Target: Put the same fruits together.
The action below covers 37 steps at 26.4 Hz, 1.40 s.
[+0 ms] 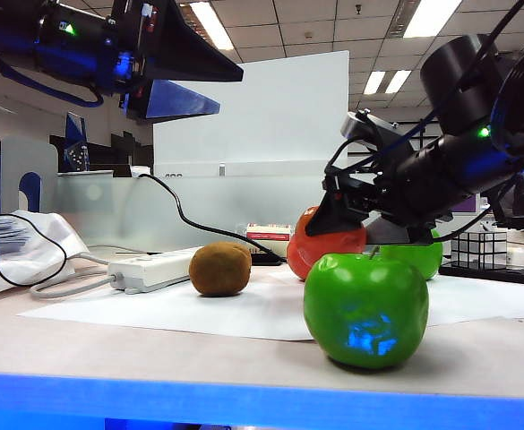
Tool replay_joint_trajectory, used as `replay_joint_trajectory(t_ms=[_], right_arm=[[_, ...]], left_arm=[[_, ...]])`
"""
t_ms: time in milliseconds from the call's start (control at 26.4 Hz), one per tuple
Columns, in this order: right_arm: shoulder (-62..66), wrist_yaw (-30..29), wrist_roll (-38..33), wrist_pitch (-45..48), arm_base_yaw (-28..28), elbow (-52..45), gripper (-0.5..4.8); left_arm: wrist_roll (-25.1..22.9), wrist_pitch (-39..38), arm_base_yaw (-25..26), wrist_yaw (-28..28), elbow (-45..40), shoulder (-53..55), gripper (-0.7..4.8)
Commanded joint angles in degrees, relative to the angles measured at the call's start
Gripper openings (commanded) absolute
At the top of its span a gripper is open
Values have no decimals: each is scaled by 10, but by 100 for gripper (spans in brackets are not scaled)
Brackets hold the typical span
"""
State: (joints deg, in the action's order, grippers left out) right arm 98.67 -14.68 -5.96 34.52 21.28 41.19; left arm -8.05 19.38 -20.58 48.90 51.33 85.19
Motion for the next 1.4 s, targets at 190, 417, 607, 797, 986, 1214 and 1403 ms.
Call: replay_joint_trajectory(t_ms=[190, 417, 607, 797, 986, 1214, 1403], right_arm=[[32, -20, 2, 32, -1, 13, 164], [39, -20, 2, 38, -1, 25, 291], [39, -20, 2, 25, -1, 27, 362], [58, -21, 2, 26, -1, 30, 429], [67, -20, -1, 31, -1, 31, 479], [67, -20, -8, 48, -1, 31, 479], [67, -19, -16, 52, -1, 31, 479]], left_arm=[[-1, 6, 0, 4, 2, -3, 479], [-1, 7, 0, 4, 2, -3, 479], [-1, 9, 0, 2, 2, -3, 479], [-1, 11, 0, 3, 2, -3, 479], [-1, 12, 0, 4, 2, -7, 479], [-1, 11, 0, 4, 2, -8, 479], [-1, 11, 0, 4, 2, -8, 479]])
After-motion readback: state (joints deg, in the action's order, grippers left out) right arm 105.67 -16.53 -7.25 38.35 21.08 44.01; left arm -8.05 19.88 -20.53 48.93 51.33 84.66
